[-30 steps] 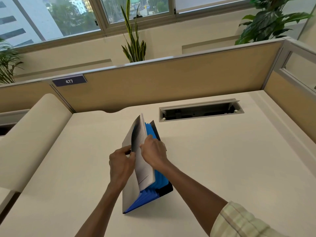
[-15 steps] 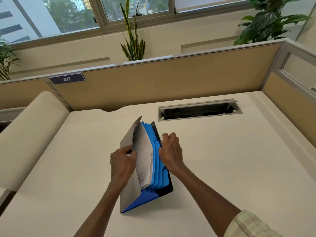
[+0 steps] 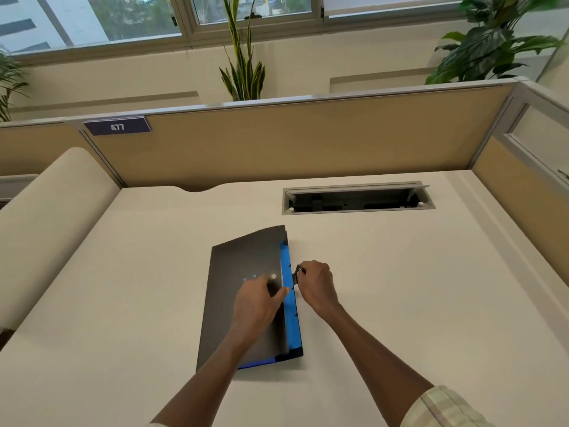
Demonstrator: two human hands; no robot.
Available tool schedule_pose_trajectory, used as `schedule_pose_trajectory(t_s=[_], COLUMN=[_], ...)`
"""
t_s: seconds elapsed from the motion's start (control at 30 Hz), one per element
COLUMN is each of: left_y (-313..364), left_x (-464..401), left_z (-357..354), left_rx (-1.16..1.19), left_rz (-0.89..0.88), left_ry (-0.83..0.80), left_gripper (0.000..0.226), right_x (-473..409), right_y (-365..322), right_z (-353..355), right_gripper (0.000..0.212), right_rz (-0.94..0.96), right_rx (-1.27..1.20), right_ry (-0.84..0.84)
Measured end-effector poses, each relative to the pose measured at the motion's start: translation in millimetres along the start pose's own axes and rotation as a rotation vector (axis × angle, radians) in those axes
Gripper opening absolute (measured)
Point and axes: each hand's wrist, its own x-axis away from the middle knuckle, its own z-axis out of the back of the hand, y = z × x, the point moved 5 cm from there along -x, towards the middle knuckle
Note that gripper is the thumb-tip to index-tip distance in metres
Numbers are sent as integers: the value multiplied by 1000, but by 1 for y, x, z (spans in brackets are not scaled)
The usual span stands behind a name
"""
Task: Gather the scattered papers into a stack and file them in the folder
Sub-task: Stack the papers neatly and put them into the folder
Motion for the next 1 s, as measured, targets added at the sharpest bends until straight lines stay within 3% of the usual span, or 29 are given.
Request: schedule_pose_trajectory(t_s=[0.17, 0.27, 0.37, 0.67, 0.93, 1.0], left_y=[-40, -58, -65, -74, -76, -76], left_x=[6, 10, 12, 10, 7, 7], left_z=[-34, -43, -48, -53, -56, -56], left_rx=[-149, -312, -367, -365, -374, -380], left_rz=[25, -45, -68, -76, -75, -76], left_ry=[-234, -306, -315, -301, -292, -291], left_gripper=[65, 58, 54, 58, 59, 58], right_x=[7, 10, 11, 8, 8, 9], right_y=[3, 3, 6, -2, 0, 2], right_z=[-10, -16, -29, -63, -74, -75], right_gripper=[24, 30, 18, 18, 13, 22], right_rz=[22, 36, 18, 17, 181, 212], right_rx=[7, -28, 0, 66, 276, 333], right_ry=[-11, -8, -67, -233, -253, -291])
